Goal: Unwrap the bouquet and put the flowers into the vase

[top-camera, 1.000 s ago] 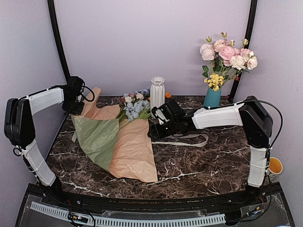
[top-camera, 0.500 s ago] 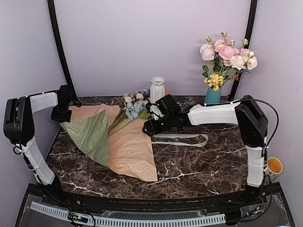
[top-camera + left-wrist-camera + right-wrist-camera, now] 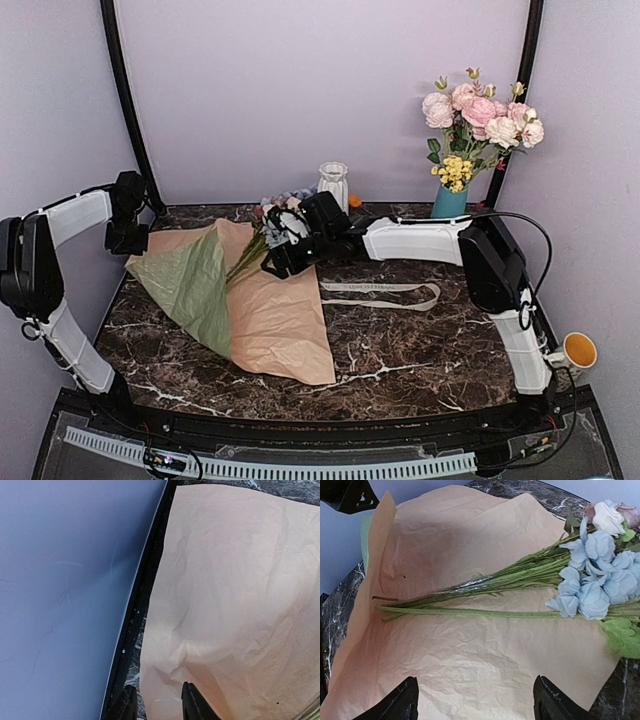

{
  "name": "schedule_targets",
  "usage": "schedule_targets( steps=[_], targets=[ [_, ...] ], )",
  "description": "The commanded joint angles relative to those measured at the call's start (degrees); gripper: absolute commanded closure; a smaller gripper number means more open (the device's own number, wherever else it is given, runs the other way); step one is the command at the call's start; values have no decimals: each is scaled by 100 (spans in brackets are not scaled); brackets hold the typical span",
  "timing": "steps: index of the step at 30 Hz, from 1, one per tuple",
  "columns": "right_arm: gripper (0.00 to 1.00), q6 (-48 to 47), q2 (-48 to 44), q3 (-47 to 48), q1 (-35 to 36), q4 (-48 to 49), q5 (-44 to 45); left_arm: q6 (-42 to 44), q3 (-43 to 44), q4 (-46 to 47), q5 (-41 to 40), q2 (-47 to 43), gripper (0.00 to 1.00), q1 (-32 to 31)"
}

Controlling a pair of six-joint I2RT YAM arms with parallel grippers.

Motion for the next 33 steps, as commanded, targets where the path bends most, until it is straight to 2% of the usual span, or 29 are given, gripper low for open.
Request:
schedule_targets(
  steps=[1,9,14,22,33],
  targets=[
    [23,-92,475,604,275,-108,79,-97,-284,-233,168,-455,67,-17],
    [24,-661,1436,1920,853,-547,-162,-191,-487,-422,175,-1058,66,-17],
    [24,-1159,1401,1870,1212,-436,-661,-500,-82,-818,330,-1463,64,-13],
    [23,-1866,1239,1738,1692,-640,-763,-1247,619,-955,1475,-1755,63,-29],
    [23,-2298,1190,1750,1980,-712,-713,-1184,1454,-532,2687,-1872,63,-503]
  ],
)
